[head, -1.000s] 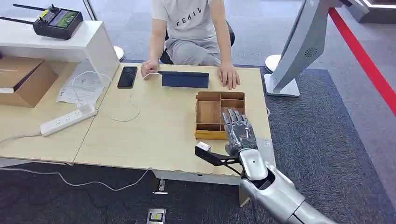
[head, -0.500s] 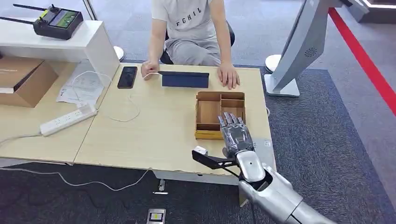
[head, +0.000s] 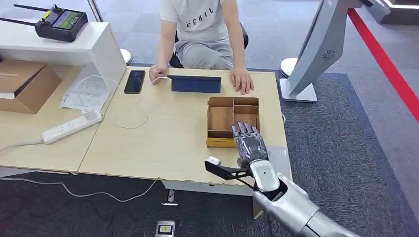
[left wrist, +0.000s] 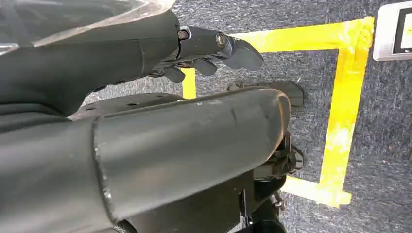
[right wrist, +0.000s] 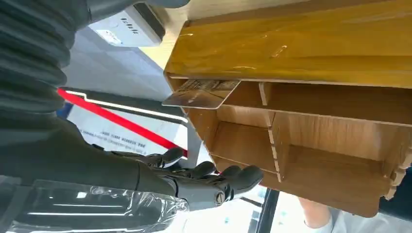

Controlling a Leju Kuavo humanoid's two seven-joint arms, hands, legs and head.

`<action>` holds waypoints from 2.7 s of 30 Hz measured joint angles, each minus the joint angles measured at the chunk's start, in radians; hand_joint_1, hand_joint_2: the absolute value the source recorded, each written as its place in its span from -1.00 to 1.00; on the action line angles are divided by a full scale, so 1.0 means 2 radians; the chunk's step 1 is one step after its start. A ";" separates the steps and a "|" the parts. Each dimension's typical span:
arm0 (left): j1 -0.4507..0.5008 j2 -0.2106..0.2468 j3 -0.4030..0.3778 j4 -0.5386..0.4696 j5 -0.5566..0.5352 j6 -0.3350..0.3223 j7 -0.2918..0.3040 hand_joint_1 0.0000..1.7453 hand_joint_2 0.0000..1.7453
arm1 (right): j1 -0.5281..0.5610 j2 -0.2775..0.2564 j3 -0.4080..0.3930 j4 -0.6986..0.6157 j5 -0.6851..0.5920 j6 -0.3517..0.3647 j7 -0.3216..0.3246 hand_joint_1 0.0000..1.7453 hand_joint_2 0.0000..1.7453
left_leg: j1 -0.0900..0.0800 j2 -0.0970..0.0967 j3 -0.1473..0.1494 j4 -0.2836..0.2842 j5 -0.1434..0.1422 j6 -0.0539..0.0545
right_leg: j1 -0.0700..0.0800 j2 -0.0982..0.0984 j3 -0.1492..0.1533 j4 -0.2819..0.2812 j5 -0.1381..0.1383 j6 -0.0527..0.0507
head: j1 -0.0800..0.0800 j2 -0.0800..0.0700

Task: Pass the card to the sensor for recognition and then transmit it.

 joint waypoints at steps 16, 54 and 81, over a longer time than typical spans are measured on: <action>-0.007 0.000 0.000 0.000 -0.006 0.004 0.003 -1.00 -1.00 | -0.028 0.010 0.002 0.048 -0.003 -0.019 -0.004 -1.00 1.00 | 0.000 0.000 0.000 0.000 0.000 0.000 | 0.000 0.000 0.000 0.000 0.000 0.000 | 0.000 0.000; -0.005 -0.001 0.000 0.000 0.002 0.004 0.012 -1.00 -1.00 | -0.060 0.003 0.002 0.099 0.004 -0.003 -0.007 -1.00 1.00 | 0.000 0.000 0.000 0.000 0.000 0.000 | 0.000 0.000 0.000 0.000 0.000 0.000 | 0.000 0.000; -0.002 0.000 0.000 0.000 0.004 0.007 0.011 -1.00 -1.00 | -0.062 0.003 0.003 0.099 -0.005 -0.002 -0.012 1.00 1.00 | 0.000 0.000 0.000 0.000 0.000 0.000 | 0.000 0.000 0.000 0.000 0.000 0.000 | 0.000 0.000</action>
